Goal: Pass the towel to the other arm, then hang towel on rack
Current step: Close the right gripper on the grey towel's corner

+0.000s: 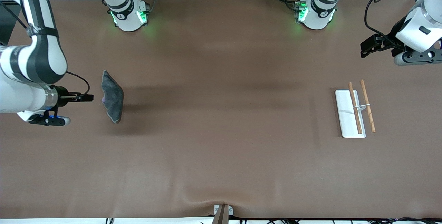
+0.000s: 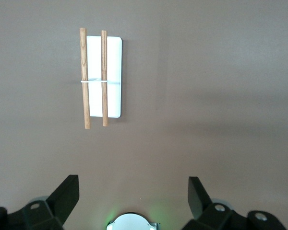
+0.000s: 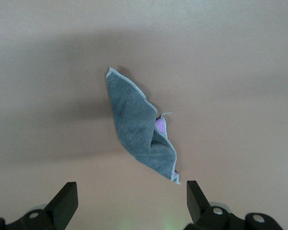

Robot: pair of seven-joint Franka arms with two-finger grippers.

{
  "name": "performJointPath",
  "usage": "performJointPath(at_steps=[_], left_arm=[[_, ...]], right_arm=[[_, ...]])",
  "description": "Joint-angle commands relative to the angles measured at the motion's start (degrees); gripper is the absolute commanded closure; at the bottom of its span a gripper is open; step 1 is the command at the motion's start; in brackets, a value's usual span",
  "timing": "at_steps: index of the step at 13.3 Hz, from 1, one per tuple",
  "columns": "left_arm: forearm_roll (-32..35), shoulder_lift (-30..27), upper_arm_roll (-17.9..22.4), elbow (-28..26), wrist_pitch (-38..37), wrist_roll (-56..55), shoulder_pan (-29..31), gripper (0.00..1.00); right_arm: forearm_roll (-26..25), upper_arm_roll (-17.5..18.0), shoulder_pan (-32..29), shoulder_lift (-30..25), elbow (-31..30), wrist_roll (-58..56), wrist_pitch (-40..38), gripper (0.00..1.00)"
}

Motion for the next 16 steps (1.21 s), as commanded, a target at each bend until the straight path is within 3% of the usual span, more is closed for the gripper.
performJointPath(at_steps=[1,4,7,16], left_arm=[[0.53,-1.27,-1.02,-1.09,-0.54,-0.23,-0.07,0.0],[0.62,-1.01,-1.2,-1.09,-0.37,-0.23,0.28,0.0],[0.44,-0.83,-1.55,-1.09,-0.2,-0.67,-0.15,0.0],[1.06,-0.74,-2.34,-1.18,0.77,-0.67,0.28,0.0]], right_arm=[[3.31,0.48,-0.51,-1.47,-5.4,-0.28,3.32,0.02],[4.12,0.57,-2.36,-1.38,-11.91,-0.63,11.49,0.06],[4.38,0.57,-2.36,-0.68,-13.67,-0.63,13.52,0.23],[4.56,0.57,-5.6,4.76,-14.91,-5.53,17.66,0.26]])
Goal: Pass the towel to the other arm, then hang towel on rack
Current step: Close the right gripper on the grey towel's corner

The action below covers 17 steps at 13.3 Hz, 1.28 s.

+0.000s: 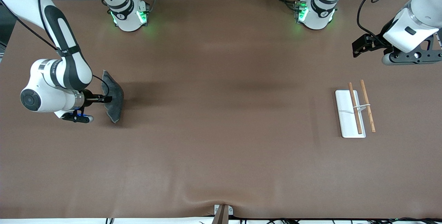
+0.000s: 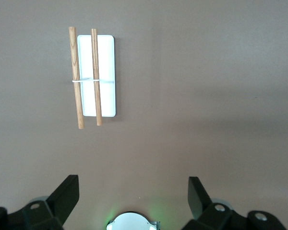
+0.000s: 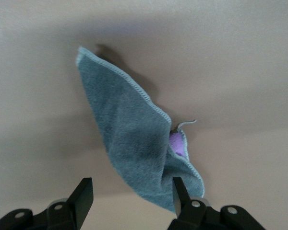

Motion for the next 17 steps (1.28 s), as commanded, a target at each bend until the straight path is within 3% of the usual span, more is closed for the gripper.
performJointPath(at_steps=[1,3,8,10,11,15,17], left_arm=[[1.06,-0.74,-0.29,-0.65,0.58,-0.44,0.17,0.0],[1.06,-0.83,-0.29,-0.65,0.58,-0.44,0.17,0.0],[1.06,-0.83,-0.29,-0.65,0.58,-0.44,0.26,0.0],[1.06,-0.83,-0.29,-0.91,0.58,-0.44,0.26,0.0],[1.14,-0.83,-0.29,-0.92,0.58,-0.27,0.26,0.0],[1.15,-1.01,-0.29,-1.18,0.58,0.09,0.43,0.0],[1.15,-1.1,-0.29,-1.18,0.58,0.09,0.43,0.0]], right_arm=[[1.14,0.74,-3.95,1.5,-0.17,-4.83,0.87,0.27],[4.29,0.65,-3.87,2.2,-1.04,-5.02,1.05,0.3],[6.5,0.65,-4.22,3.09,-2.63,-5.02,2.37,0.4],[6.5,0.65,-4.4,3.53,-2.63,-5.02,2.37,0.5],[6.5,0.74,-4.31,3.53,-2.63,-5.02,2.28,0.64],[6.67,0.82,-3.88,3.35,-2.2,-4.67,1.58,0.97],[6.67,1.0,-2.91,2.56,-0.97,-4.05,-0.95,1.0]])
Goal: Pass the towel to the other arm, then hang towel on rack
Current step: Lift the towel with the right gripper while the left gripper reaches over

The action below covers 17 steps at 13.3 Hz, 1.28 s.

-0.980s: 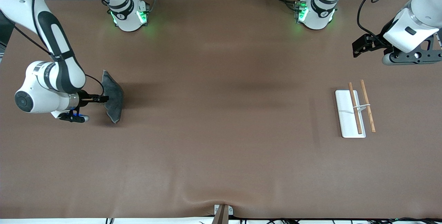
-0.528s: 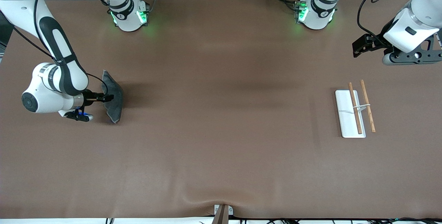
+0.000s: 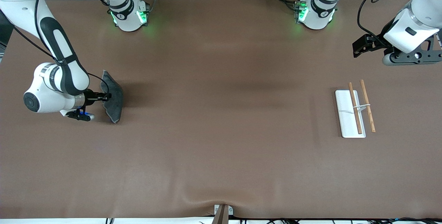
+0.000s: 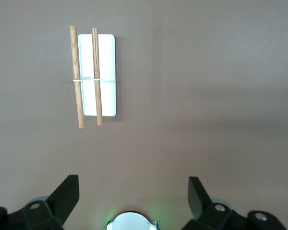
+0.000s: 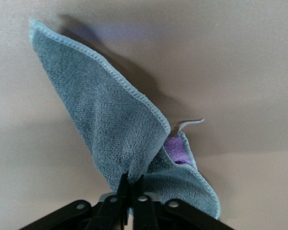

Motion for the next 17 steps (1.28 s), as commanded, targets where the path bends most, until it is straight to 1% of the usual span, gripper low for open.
performJointPath(at_steps=[1,5,7,9,11,12,15,17], left_arm=[[1.14,-1.18,-0.3,-1.01,0.49,0.09,0.24,0.0],[1.14,-1.18,-0.3,-0.84,0.75,0.0,0.24,0.0],[1.14,-1.27,-0.21,-1.1,0.66,0.0,0.32,0.0],[1.14,-1.18,-0.3,-1.1,0.75,0.0,0.24,0.0],[1.14,-1.01,-0.3,-1.1,0.75,-0.09,0.24,0.0],[1.14,-0.83,-0.3,-1.1,0.75,-0.09,0.24,0.0],[1.14,-0.57,-0.3,-2.15,1.88,-0.26,0.15,0.0],[0.45,0.39,-0.39,-2.68,3.99,-0.79,-0.29,0.0]], right_arm=[[1.21,0.6,0.89,-0.92,3.12,0.28,-5.14,1.0],[1.3,0.51,2.91,-1.1,12.96,6.32,-19.03,1.0],[1.3,0.51,3.44,-1.53,15.34,8.44,-22.38,1.0],[1.3,0.6,5.28,-3.2,16.32,10.98,-24.5,1.0],[1.48,0.68,8.09,-4.08,18.24,16.95,-27.74,1.0],[2.44,0.69,9.32,-4.26,19.64,20.02,-29.85,1.0],[7.97,0.86,11.35,-4.52,23.07,29.07,-34.51,1.0],[11.22,0.95,14.41,-5.14,24.31,36.89,-35.23,1.0]])
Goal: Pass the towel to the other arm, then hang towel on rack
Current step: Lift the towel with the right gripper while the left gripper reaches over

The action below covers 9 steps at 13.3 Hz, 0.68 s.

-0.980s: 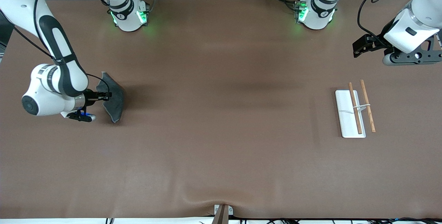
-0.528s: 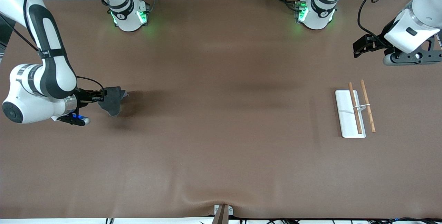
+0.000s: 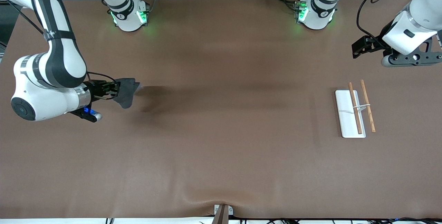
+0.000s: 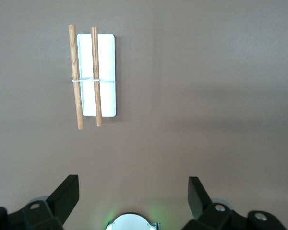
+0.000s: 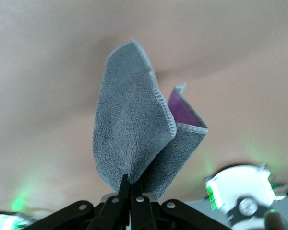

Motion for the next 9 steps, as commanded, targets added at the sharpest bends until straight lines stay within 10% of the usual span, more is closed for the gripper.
performJointPath(at_steps=[1,9], left_arm=[[0.44,1.04,-0.46,-1.18,3.22,-1.66,-0.7,0.0],[-2.62,12.89,-10.47,-0.39,18.68,-30.01,-1.76,0.0]], right_arm=[[3.82,-0.23,4.07,-0.93,2.1,10.51,-1.17,1.0],[16.56,-0.41,17.51,-0.31,7.64,40.14,8.56,1.0]])
